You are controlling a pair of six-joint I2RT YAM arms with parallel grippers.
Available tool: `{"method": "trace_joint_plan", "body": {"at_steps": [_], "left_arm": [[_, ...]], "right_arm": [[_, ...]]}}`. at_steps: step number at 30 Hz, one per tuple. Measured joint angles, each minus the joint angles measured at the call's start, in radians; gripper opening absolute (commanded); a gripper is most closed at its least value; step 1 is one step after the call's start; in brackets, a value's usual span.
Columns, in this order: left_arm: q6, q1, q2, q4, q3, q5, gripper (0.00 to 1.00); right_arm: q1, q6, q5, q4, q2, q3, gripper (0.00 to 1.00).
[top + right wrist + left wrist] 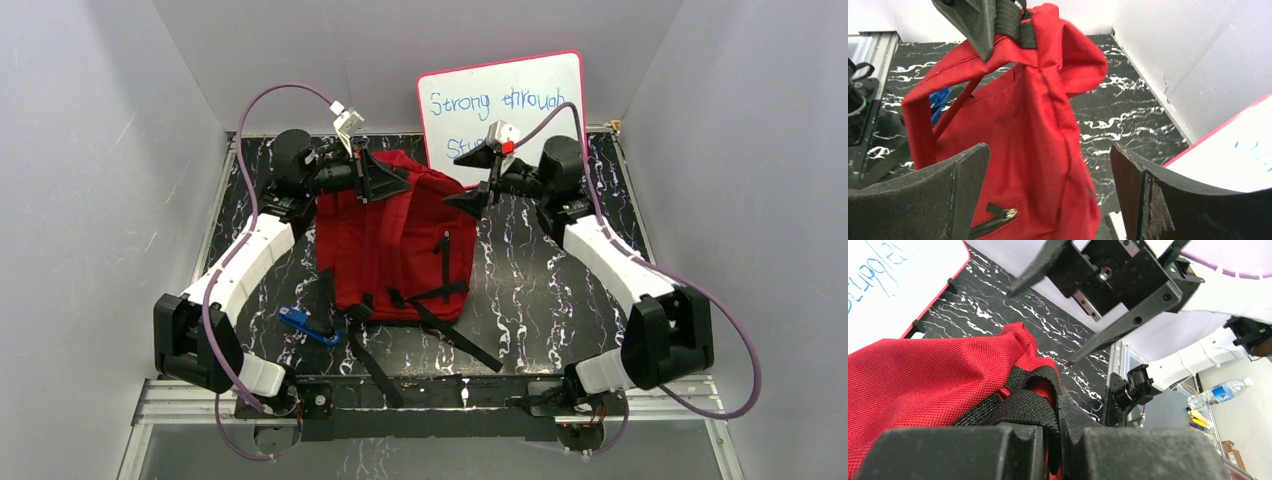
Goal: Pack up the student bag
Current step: Pick up the student bag at the center of the board.
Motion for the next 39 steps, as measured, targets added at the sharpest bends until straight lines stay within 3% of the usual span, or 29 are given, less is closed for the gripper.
{"method": "trace_joint_plan", "body": {"at_steps": [11, 15, 18, 21, 23, 28, 30, 34, 39], "left_arm": [[0.027, -0.012, -0.037, -0.021, -0.006, 0.032, 0.00], [0.039, -0.014, -0.048, -0.032, -0.007, 0.034, 0.00], [0.047, -0.016, -0.053, -0.038, -0.008, 0.034, 0.00], [0.060, -0.018, -0.055, -0.053, -0.015, 0.022, 0.00], [0.073, -0.018, -0.061, -0.069, -0.017, -0.009, 0.09], [0.112, -0.019, -0.119, -0.151, -0.018, -0.152, 0.49], [0.126, -0.019, -0.159, -0.190, -0.018, -0.234, 0.59], [0.144, -0.021, -0.281, -0.270, -0.017, -0.440, 0.68], [0.147, -0.022, -0.435, -0.364, -0.013, -0.739, 0.69]], "right_arm": [[0.060, -0.120, -0.194, -0.043, 0.232, 0.242, 0.94], [0.095, -0.151, -0.218, -0.101, 0.295, 0.271, 0.85], [0.111, -0.159, -0.221, -0.124, 0.330, 0.272, 0.60], [0.112, -0.153, -0.219, -0.135, 0.343, 0.278, 0.23], [0.112, -0.135, -0.221, -0.131, 0.343, 0.283, 0.00], [0.128, -0.080, -0.163, -0.123, 0.343, 0.293, 0.00], [0.138, -0.063, -0.103, -0.128, 0.343, 0.300, 0.00], [0.173, -0.049, 0.032, -0.170, 0.343, 0.341, 0.00], [0.246, -0.048, 0.192, -0.243, 0.381, 0.492, 0.00]]}}
